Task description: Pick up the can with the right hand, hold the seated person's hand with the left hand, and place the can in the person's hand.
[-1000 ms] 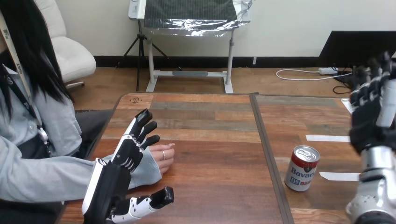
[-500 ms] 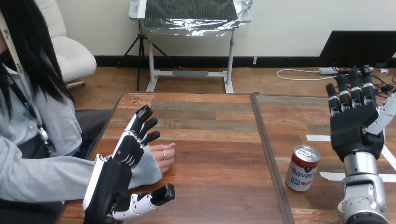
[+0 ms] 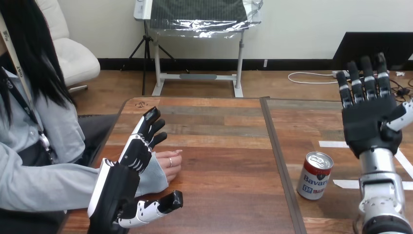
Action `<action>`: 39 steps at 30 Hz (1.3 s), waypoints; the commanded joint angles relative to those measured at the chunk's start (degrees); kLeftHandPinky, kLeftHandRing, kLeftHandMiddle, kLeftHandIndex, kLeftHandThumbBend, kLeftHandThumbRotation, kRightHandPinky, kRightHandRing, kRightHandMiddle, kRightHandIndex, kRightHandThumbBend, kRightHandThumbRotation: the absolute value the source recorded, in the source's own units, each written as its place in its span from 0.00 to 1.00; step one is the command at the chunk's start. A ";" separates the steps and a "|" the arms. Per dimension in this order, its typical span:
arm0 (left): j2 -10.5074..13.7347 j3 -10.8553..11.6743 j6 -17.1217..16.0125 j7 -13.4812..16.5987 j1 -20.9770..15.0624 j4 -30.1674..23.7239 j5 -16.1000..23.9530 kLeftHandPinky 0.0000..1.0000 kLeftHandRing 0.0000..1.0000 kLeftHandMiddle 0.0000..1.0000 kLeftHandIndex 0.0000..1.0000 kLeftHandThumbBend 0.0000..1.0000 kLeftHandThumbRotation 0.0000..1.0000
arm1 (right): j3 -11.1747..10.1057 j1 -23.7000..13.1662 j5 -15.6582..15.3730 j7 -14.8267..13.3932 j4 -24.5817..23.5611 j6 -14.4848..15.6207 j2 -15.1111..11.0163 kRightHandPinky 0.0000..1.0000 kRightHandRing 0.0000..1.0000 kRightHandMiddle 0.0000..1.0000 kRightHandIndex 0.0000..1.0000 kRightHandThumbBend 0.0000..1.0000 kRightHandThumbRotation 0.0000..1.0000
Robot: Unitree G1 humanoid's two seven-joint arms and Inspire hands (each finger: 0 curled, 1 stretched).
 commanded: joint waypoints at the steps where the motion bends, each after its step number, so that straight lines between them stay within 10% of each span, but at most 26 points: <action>1: -0.47 0.42 -0.21 -0.38 -3.56 0.67 -1.06 0.89 0.94 0.97 0.95 1.00 0.55 | 0.71 -2.49 0.39 0.90 -5.30 1.76 1.67 1.00 1.00 1.00 1.00 1.00 0.98; 39: -1.45 1.34 -1.68 1.24 -4.53 1.54 1.28 0.86 0.93 0.95 0.94 1.00 0.56 | 6.33 0.17 -1.99 1.28 -15.11 4.36 13.71 1.00 1.00 1.00 1.00 1.00 0.97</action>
